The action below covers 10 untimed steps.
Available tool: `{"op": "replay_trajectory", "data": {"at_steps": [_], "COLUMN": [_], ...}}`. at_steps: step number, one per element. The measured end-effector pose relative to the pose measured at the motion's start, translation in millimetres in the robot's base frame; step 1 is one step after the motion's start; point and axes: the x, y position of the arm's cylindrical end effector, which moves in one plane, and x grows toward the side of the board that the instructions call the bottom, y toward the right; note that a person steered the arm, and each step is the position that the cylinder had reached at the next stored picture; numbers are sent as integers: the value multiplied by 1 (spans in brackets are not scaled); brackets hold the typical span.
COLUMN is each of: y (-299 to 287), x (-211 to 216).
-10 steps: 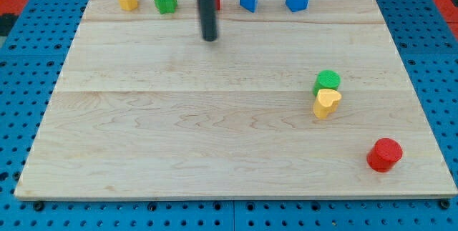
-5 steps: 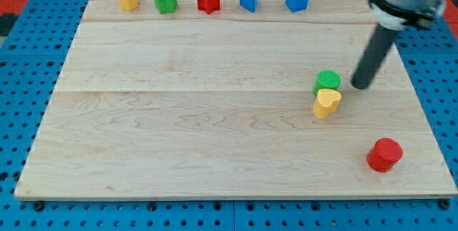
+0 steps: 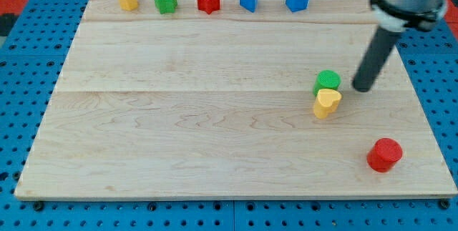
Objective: Move green circle to the top left
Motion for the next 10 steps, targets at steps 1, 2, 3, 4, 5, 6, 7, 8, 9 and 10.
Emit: {"op": "replay_trajectory", "data": {"at_steps": [1,2,3,4,5,6,7,8,9,10], "y": [-92,-180,-246,-282,-306,-294,-259,-320,-348,-420], "x": [0,0,-14,-46,-63,-54,-45,-60,-111,-135]}}
